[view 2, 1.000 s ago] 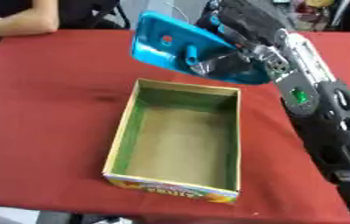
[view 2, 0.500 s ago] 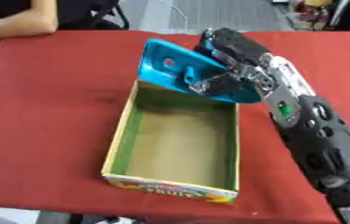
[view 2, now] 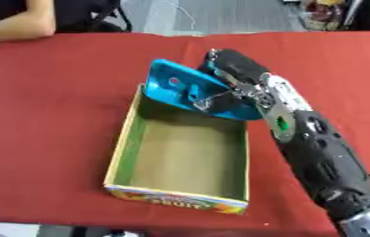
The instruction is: Pick up objects on the table and place them in the box.
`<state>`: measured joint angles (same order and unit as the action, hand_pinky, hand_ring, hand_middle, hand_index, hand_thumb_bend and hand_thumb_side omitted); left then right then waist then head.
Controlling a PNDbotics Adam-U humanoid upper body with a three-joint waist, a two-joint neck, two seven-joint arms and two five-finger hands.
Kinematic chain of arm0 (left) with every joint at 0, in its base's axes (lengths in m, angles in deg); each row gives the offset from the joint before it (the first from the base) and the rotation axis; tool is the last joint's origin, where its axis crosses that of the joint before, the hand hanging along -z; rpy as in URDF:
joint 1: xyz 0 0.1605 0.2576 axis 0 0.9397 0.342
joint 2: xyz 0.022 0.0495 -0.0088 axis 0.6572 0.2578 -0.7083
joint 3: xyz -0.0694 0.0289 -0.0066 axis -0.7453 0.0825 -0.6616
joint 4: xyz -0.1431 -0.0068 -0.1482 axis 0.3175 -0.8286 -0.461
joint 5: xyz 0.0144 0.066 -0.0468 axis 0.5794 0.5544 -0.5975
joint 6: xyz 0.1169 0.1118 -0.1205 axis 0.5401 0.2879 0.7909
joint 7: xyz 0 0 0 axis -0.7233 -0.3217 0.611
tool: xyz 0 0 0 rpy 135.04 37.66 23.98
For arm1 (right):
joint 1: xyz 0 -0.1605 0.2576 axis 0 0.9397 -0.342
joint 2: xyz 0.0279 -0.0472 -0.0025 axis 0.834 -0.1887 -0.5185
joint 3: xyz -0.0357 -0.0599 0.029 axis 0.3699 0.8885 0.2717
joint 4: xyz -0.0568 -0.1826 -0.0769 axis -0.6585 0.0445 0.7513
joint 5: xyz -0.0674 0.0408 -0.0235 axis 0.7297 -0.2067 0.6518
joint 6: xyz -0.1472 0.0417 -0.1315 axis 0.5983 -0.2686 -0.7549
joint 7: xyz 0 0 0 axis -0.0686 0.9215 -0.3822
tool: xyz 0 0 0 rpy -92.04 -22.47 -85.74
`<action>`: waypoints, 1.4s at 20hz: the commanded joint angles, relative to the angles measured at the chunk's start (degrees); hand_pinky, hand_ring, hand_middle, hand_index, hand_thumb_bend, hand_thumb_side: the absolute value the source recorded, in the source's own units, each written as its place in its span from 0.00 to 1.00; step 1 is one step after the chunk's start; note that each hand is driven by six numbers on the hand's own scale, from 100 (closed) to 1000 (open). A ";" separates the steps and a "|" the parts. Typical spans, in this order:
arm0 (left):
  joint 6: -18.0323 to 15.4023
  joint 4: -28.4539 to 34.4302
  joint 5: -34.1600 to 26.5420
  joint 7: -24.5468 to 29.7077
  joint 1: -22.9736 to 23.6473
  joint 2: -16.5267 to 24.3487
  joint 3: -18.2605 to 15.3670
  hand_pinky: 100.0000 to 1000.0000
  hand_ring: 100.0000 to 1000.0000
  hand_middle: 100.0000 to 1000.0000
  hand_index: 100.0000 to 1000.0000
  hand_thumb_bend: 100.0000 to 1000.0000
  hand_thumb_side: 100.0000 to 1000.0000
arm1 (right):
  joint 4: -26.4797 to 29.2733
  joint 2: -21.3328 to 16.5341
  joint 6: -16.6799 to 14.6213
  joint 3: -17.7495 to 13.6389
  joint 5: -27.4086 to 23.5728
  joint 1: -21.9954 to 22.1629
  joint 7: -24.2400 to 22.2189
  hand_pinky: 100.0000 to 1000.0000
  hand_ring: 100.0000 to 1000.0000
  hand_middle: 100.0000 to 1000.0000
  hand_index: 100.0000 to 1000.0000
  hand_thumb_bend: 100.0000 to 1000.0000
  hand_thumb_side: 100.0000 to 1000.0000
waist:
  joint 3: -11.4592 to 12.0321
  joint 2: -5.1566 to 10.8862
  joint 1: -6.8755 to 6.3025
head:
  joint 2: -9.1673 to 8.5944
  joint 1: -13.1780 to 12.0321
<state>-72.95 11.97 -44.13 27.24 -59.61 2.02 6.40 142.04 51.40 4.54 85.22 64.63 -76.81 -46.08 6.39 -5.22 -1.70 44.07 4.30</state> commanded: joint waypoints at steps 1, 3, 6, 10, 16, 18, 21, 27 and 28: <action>-0.14 1.09 0.15 0.05 -0.69 1.02 -0.18 0.37 0.40 0.52 0.58 0.00 0.97 | -1.91 0.56 -0.02 -0.48 1.48 -0.45 0.85 0.00 0.00 0.00 0.18 0.00 0.41 | 0.00 0.55 -0.10 | -0.95 2.18; -0.14 1.10 0.14 0.05 -0.70 1.02 -0.17 0.37 0.40 0.52 0.58 0.00 0.97 | -2.91 1.06 0.06 -0.74 2.23 -0.46 1.12 0.00 0.00 0.00 0.18 0.00 0.41 | -0.02 0.54 -0.12 | -0.99 2.68; -0.14 1.07 0.10 0.10 -0.68 0.99 -0.13 0.37 0.40 0.52 0.58 0.00 0.97 | -4.33 1.87 -0.11 -0.85 3.63 -0.50 1.35 0.00 0.00 0.00 0.23 0.02 0.45 | -0.06 0.52 -0.17 | -0.94 3.02; -0.18 1.07 0.06 0.14 -0.70 0.96 -0.11 0.37 0.40 0.52 0.58 0.00 0.97 | -5.45 2.51 -1.06 -0.36 7.32 -0.48 0.49 0.00 0.00 0.00 0.35 0.28 0.52 | -0.05 0.48 -0.18 | -0.78 3.17; -0.21 1.06 0.06 0.17 -0.72 0.96 -0.10 0.37 0.40 0.52 0.58 0.00 0.97 | -5.53 2.91 -3.82 0.38 11.29 -0.28 -2.87 0.15 0.40 0.43 0.66 0.76 0.60 | -0.06 0.50 -0.13 | -0.65 3.02; -0.22 1.07 0.07 0.19 -0.72 0.97 -0.08 0.37 0.40 0.52 0.58 0.00 0.97 | -5.39 2.97 -4.44 0.44 11.60 -0.28 -3.91 0.27 0.49 0.53 0.71 0.79 0.61 | -0.07 0.52 -0.13 | -0.64 2.96; -0.23 1.07 0.06 0.21 -0.71 0.97 -0.07 0.37 0.40 0.52 0.58 0.00 0.97 | -5.12 3.06 -5.04 0.62 11.71 -0.29 -5.22 0.34 0.54 0.58 0.72 0.80 0.61 | -0.07 0.53 -0.13 | -0.64 2.94; -0.25 1.06 0.06 0.23 -0.73 0.95 -0.05 0.37 0.40 0.52 0.58 0.00 0.97 | -4.26 3.16 -5.73 1.11 11.46 -0.34 -6.76 0.58 0.66 0.71 0.76 0.82 0.61 | -0.05 0.53 -0.11 | -0.54 2.88; -0.24 1.06 0.07 0.23 -0.73 0.95 -0.06 0.37 0.40 0.52 0.58 0.00 0.97 | -4.18 3.17 -5.73 1.12 11.40 -0.34 -6.89 0.61 0.67 0.72 0.77 0.82 0.60 | -0.05 0.54 -0.11 | -0.55 2.88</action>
<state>-73.13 11.96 -44.14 27.44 -59.64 2.00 6.43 137.60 54.43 -1.11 85.76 76.01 -76.76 -52.36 6.30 -5.25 -1.70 43.70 7.10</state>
